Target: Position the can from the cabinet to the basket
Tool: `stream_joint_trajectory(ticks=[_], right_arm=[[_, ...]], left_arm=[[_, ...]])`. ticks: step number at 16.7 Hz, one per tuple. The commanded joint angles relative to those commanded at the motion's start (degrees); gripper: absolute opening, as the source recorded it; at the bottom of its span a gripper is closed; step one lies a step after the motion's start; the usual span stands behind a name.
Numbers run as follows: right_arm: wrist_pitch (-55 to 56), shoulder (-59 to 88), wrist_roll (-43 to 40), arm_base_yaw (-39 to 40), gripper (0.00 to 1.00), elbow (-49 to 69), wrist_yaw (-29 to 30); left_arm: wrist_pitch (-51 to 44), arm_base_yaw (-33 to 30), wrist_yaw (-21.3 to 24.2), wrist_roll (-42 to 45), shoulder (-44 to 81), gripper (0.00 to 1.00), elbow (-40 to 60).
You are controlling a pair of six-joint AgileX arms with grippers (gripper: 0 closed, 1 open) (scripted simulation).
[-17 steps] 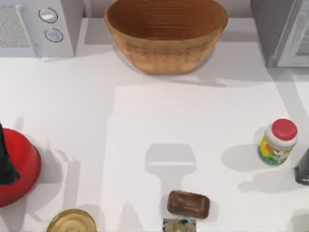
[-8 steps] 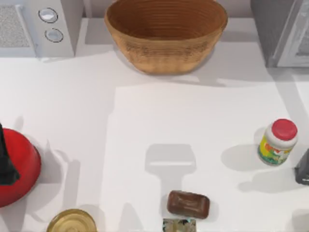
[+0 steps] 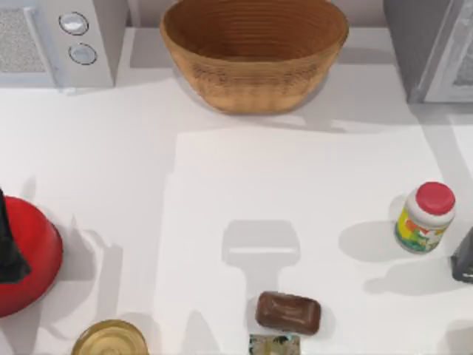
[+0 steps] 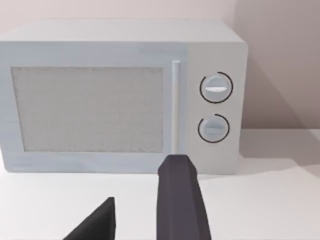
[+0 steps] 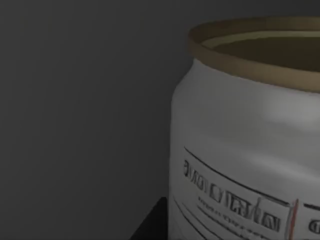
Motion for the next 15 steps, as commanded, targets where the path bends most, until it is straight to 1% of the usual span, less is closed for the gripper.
stream_joint_trajectory(ticks=[7,15], right_arm=[[-1.49,-2.25,0.07,0.50,0.00,-0.71,0.36],[-14.93,-22.48,0.06,4.06,0.00,-7.17,3.51]], left_arm=[[0.00,0.00,0.00,0.00,0.00,1.00,0.00],[0.00,0.00,0.00,0.00,0.00,1.00,0.00]])
